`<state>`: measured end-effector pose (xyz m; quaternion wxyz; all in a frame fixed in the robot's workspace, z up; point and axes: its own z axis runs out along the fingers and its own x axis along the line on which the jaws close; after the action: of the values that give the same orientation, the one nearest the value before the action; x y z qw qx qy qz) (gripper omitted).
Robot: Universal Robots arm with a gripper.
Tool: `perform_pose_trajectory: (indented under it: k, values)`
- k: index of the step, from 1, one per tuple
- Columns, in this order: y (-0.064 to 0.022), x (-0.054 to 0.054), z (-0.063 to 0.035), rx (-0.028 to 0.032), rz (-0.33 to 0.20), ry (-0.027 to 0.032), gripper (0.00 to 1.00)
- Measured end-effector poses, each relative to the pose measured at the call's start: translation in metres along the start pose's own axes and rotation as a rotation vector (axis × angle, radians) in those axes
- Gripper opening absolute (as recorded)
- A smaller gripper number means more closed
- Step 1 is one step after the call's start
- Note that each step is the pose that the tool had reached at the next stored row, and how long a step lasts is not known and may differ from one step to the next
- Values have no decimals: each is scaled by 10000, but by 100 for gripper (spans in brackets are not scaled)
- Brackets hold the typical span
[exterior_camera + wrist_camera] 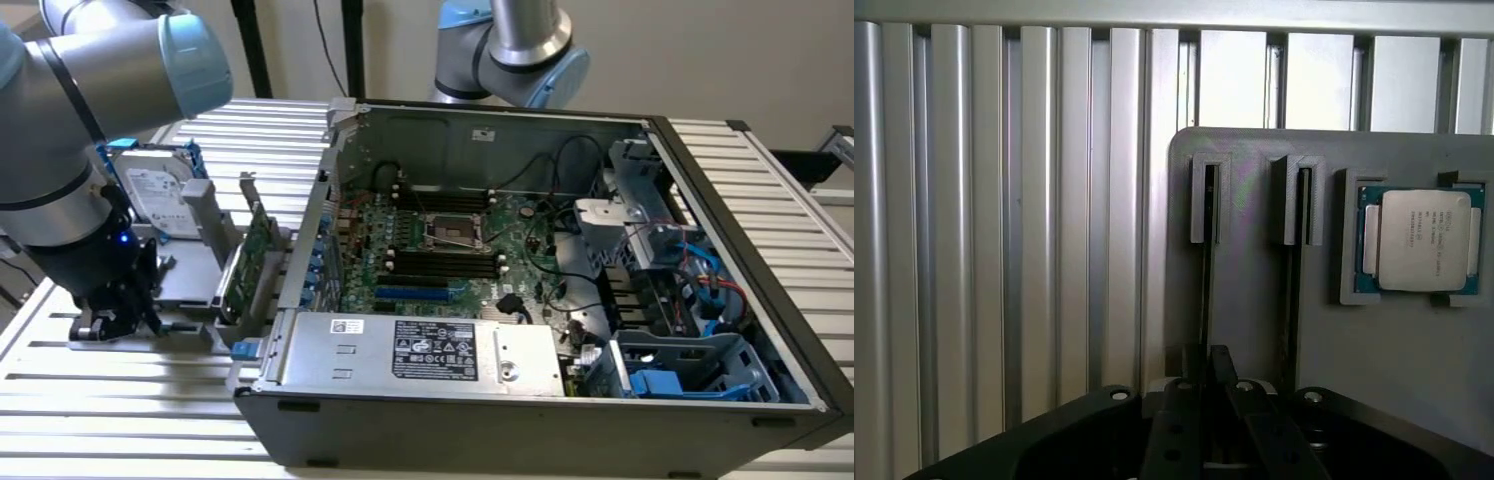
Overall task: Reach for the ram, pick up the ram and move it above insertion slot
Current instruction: 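Pick up the ram and move it above insertion slot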
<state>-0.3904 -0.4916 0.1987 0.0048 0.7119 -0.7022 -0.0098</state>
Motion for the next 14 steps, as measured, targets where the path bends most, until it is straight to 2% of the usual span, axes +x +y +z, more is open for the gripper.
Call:
perform_pose_trajectory:
  k: [11,14]
  values:
    - [0,0,0,1,0,-1,13]
    - [1,-1,-8,3,1,-19,13]
